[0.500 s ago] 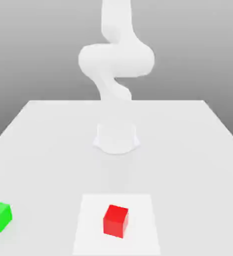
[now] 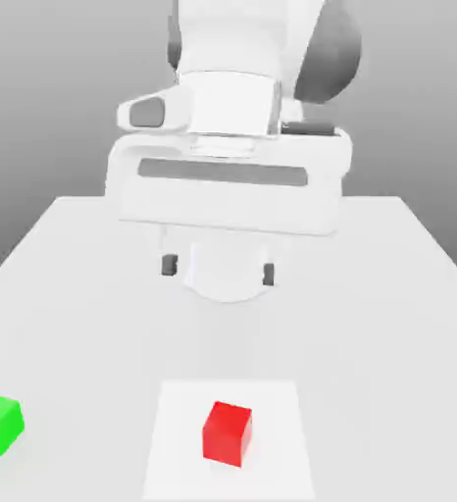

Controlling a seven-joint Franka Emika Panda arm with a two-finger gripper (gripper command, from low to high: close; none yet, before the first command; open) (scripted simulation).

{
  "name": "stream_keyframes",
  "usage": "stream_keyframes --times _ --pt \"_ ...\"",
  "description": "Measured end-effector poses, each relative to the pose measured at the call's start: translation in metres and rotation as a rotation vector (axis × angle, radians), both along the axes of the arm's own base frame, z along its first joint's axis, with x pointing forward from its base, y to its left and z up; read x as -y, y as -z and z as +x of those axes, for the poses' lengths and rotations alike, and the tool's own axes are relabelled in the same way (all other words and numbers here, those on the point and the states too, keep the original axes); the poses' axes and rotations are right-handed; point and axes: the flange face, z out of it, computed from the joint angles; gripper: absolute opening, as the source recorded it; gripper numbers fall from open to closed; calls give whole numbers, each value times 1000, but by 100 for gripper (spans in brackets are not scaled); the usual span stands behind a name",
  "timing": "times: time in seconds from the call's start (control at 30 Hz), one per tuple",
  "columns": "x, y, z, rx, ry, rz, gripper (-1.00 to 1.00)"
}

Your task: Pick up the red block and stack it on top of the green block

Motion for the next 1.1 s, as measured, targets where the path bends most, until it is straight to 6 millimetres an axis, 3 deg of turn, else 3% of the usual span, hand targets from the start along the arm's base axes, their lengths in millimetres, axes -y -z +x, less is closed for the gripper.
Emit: stream_keyframes --times 0.2,0.4,0.43,0.67,0.83,0.87,0.97,1.1 --pt "-2 118 -30 -188 69 49 0" --pt "-3 193 -37 -222 84 61 0" --pt "-3 201 -38 -223 84 60 -100" --pt "-3 201 -38 -222 84 60 -100" --pt "-3 152 -38 -222 84 60 -100" --pt "4 143 -36 -222 109 62 -100" --pt "79 131 -25 -214 351 91 -100" --pt "179 119 -32 -200 659 126 -100"
